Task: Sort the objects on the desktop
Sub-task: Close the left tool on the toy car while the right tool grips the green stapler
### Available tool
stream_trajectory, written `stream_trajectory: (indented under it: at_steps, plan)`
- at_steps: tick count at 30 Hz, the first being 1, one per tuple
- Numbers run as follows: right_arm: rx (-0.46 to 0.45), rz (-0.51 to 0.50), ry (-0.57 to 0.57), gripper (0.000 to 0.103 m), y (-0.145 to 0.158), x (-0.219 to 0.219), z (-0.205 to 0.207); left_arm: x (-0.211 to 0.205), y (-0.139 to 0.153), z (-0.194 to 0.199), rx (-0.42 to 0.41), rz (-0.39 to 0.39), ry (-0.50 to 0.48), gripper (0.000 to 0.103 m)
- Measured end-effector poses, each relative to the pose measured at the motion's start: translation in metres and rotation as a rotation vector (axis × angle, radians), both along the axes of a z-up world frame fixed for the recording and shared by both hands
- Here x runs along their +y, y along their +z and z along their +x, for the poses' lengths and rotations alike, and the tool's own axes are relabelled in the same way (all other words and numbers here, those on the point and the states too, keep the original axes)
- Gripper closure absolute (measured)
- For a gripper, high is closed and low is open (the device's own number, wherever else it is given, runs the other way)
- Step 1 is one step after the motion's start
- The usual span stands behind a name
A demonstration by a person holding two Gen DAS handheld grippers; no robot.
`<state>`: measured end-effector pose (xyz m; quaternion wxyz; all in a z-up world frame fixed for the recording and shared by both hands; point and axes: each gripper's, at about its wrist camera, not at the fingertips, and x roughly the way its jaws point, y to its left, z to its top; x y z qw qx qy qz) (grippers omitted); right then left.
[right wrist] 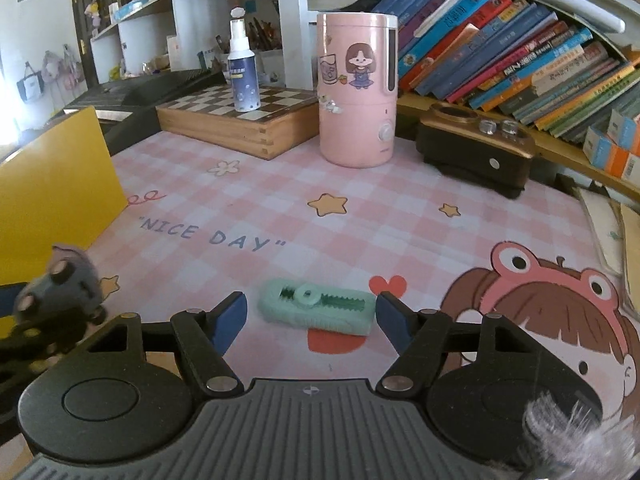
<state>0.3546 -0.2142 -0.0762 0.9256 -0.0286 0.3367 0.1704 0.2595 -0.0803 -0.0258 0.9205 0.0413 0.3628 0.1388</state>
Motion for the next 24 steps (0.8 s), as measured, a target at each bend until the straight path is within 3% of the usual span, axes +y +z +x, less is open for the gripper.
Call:
stream_trajectory:
  at_steps: [12,20,24]
  plan:
    - [-0.026,-0.042,-0.018,0.037,-0.010,0.008,0.004,-0.007,0.012,-0.017,-0.042,0.003,-0.058,0.060]
    - [-0.022,-0.015,0.008,0.036,0.009,-0.007,-0.017,-0.010,0.021,-0.028,-0.081,0.029,-0.110,0.060]
    - [0.025,0.036,0.014,0.036,0.027,-0.018,-0.035,-0.004,0.033,-0.040,-0.109,0.000,-0.117,0.060]
